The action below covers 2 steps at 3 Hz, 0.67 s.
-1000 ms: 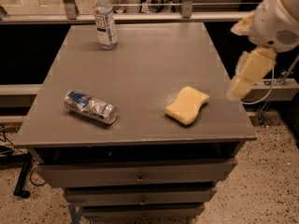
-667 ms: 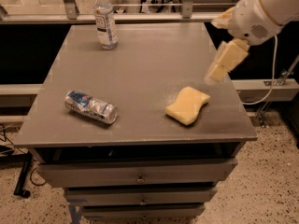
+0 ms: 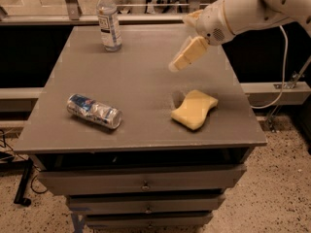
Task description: Move blue plastic bottle near sponge
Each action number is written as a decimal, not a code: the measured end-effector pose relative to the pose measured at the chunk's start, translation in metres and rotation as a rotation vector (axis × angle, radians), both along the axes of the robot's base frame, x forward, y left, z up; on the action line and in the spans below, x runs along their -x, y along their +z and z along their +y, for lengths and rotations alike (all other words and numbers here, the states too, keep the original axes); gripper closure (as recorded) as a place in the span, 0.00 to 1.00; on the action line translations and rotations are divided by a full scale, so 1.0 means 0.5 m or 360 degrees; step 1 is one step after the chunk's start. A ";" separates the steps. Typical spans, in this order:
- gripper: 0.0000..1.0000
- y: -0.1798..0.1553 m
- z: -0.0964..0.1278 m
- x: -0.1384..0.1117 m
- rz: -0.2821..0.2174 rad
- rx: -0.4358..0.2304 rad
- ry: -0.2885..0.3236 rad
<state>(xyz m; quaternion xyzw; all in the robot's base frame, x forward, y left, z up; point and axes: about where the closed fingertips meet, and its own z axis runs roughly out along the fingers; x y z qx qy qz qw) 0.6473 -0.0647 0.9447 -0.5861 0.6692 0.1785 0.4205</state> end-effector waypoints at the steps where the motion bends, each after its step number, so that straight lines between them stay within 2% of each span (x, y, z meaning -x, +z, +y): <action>1: 0.00 0.000 0.000 0.001 0.0000 0.0001 0.0001; 2: 0.00 0.003 0.013 0.000 -0.0033 -0.0073 0.0011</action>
Offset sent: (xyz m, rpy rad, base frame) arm 0.0002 0.0088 0.0059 0.1128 -0.0555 0.0063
